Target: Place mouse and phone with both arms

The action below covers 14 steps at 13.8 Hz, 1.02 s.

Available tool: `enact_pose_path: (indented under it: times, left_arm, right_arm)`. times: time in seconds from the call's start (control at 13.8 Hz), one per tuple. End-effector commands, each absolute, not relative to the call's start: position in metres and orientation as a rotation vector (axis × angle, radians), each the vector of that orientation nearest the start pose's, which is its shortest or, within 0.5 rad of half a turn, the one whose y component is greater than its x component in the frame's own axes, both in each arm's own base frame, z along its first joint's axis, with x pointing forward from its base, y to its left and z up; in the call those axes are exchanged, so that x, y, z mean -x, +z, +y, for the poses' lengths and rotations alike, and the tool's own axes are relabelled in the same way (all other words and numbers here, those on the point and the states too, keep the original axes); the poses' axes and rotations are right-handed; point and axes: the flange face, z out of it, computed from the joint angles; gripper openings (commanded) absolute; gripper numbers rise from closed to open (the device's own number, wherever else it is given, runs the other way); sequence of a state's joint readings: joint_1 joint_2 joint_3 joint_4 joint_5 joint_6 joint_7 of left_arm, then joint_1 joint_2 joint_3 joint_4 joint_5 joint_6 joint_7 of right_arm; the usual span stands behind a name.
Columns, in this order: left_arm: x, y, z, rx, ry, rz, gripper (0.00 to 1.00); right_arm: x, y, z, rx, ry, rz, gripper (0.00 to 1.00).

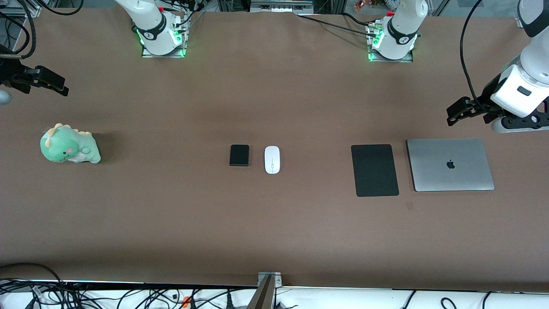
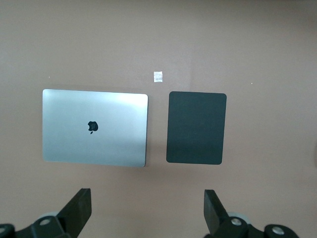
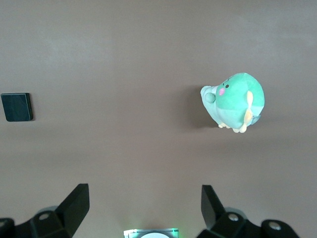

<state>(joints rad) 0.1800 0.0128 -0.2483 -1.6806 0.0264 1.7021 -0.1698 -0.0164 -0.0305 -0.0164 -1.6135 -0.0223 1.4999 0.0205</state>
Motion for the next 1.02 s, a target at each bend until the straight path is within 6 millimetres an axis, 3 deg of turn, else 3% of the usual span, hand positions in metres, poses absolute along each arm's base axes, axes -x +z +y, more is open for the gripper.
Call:
enact_pose_path:
  times: [0.0,0.94]
  left_arm:
    - [-0.5596,0.5816,-0.0365,3.132,-0.006,-0.134,1.0]
    - [-0.5664,0.5889,-0.0402,3.141,-0.032,-0.137,1.0]
  right_arm:
    - [-0.5332,0.6183,-0.0195,3.141,0.121,0.068,1.0]
    - [-0.5349,0.6143,-0.0174,3.129,0.132,0.062,1.0]
